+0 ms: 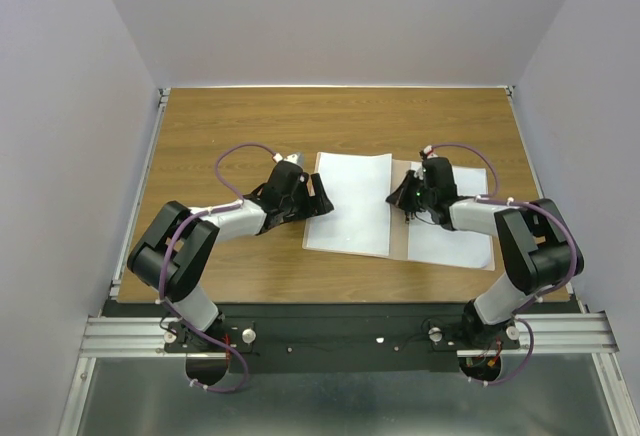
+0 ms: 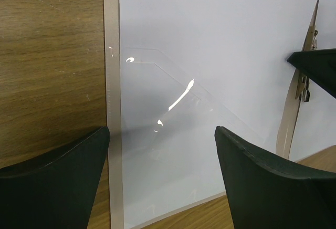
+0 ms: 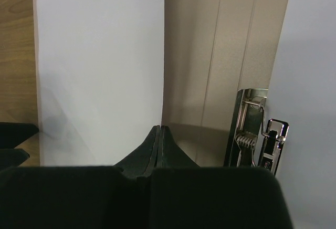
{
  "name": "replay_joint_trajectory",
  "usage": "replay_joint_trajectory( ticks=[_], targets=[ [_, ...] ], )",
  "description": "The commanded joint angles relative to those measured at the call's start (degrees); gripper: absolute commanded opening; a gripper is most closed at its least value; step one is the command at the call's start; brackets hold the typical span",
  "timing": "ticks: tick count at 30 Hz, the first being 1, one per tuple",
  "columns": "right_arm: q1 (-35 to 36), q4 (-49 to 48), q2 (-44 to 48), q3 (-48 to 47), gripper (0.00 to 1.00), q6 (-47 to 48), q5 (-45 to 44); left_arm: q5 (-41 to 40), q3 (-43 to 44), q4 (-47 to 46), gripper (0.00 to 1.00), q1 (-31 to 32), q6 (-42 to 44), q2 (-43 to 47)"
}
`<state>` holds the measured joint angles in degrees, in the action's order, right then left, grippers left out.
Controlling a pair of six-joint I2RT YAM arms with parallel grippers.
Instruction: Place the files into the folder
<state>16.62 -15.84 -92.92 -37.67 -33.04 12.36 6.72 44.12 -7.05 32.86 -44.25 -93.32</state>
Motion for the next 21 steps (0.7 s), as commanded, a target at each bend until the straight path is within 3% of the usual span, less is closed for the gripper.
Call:
replay_joint_trajectory(
  ticks=[1, 15, 16, 21],
  targets=[
    [1.39, -0.6, 1.08, 0.76, 0.01, -0.89, -2.52, 1.1, -3.07, 7.31, 0.92, 0.98, -1.02, -2.13],
    [3.24, 3.0, 0.99, -1.17, 0.01, -1.16, -8.58, 1.1, -2.81, 7.31, 0.92, 1.24, -0.93, -1.25],
    [3.33, 4.31, 1.34, -2.31, 0.03, -0.72, -8.93, 0.84, -2.72, 7.4, 0.92, 1.24, -0.93, -1.08],
    [3.59, 10.02, 4.15, -6.27, 0.37, 1.83, -12.09, 0.22, -1.84, 8.1, 0.92, 1.24, -0.66, 0.06]
  ],
)
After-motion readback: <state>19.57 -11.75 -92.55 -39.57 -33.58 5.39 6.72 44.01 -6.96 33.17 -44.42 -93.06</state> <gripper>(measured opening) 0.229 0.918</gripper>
